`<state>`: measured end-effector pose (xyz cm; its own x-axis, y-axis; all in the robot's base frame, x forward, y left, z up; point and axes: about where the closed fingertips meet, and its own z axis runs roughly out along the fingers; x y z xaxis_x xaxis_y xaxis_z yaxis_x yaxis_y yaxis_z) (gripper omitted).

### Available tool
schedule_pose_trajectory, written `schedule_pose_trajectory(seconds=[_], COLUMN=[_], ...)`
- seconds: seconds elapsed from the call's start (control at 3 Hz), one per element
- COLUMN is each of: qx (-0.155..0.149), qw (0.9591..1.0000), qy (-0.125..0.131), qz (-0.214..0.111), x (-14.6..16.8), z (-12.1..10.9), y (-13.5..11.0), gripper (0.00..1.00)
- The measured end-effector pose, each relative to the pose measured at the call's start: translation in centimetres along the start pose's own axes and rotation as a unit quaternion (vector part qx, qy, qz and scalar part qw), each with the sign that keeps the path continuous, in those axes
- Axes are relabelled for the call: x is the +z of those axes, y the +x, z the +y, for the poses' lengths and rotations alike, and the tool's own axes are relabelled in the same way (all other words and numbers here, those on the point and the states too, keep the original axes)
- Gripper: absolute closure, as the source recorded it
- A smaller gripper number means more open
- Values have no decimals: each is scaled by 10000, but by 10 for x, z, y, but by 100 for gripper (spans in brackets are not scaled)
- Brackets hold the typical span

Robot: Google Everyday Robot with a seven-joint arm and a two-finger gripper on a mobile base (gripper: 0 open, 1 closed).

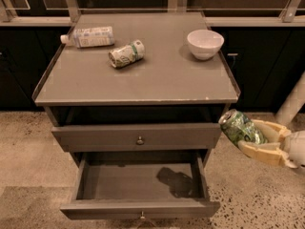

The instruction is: Pick green can from middle drawer and place on counter

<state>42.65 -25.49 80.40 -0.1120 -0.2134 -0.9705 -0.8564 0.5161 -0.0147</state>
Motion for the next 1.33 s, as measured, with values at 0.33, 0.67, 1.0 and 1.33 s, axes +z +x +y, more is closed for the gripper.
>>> schedule_pose_trajectory(seconds=[0.33,0.67,1.0,1.33], qx=[-498,-1024,-1024,-1209], qw=[9987,9940,9940,9914], qy=[-2,-158,-158,-326], qz=[134,365,365,387], x=[-11,9,9,24], z=[3,-3,-3,-6], y=[-63,-118,-118,-122], gripper=[100,100,100,100])
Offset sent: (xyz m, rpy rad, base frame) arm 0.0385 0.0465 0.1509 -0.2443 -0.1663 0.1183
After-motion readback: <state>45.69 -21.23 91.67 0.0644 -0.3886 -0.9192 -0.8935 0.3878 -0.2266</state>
